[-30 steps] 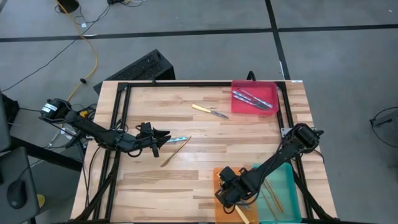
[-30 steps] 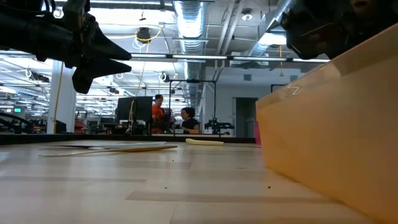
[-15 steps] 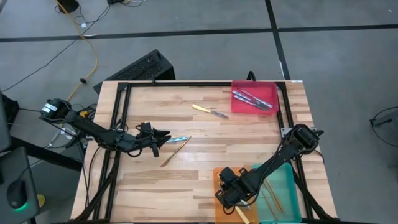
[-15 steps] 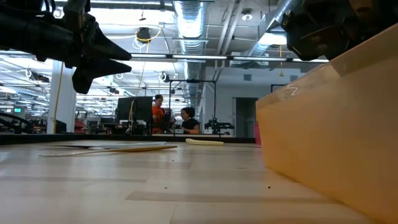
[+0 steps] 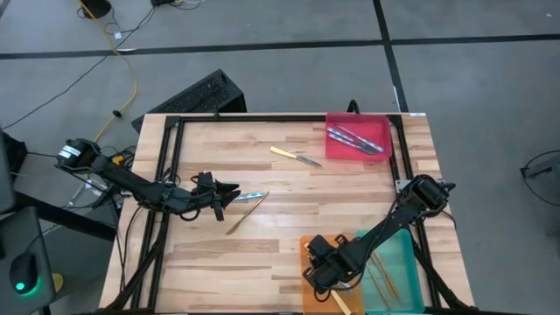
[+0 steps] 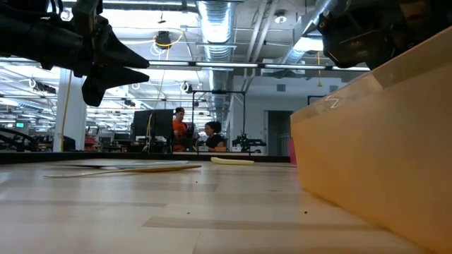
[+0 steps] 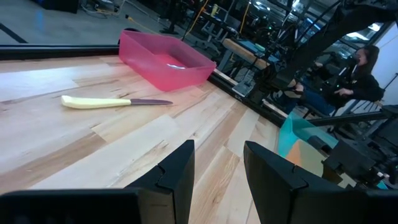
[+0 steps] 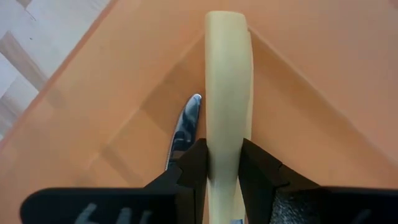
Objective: Sort silverware by color (type)
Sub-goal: Put the yellow knife into the orange bin
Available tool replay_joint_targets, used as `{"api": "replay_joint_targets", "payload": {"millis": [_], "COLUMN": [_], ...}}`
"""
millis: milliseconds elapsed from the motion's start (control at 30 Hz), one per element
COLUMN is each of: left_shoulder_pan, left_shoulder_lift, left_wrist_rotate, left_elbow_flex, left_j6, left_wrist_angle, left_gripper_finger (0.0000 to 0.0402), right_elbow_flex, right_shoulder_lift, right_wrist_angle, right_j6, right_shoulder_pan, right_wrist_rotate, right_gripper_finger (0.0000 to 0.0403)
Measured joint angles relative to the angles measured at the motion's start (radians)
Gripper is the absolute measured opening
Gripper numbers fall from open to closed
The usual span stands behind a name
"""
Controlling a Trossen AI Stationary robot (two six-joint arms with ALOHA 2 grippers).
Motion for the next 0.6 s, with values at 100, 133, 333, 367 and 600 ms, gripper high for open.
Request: {"api": "replay_joint_targets", "payload": {"millis": [100, 133, 333, 367, 600], "left_shoulder_pan": [0.0, 0.0, 0.0, 0.0, 0.0], "left_shoulder_lift": [0.0, 0.0, 0.0, 0.0, 0.0], "left_wrist_rotate": [0.0, 0.0, 0.0, 0.0, 0.0], "left_elbow_flex": [0.0, 0.0, 0.0, 0.0, 0.0], "left_j6": [0.0, 0.0, 0.0, 0.0, 0.0], "left_wrist_angle": [0.0, 0.0, -0.001, -0.001, -0.019], "left_gripper_finger": [0.0122, 0.0122, 0.0122, 0.0122, 0.0122], "right_elbow_flex": [0.0, 0.0, -0.001, -0.001, -0.001], "right_shoulder_lift": [0.0, 0.0, 0.001, 0.001, 0.001], "right_wrist_angle": [0.0, 0.001, 0.025, 0.037, 0.068], "right_j6": [-0.006, -0.013, -0.092, -0.111, -0.141], "right_shoulder_pan": [0.0, 0.0, 0.0, 0.0, 0.0], "right_wrist_rotate": [0.0, 0.0, -0.003, -0.008, -0.032], "right_gripper_finger": [0.0098, 0.0098, 0.0098, 0.0098, 0.0103]}}
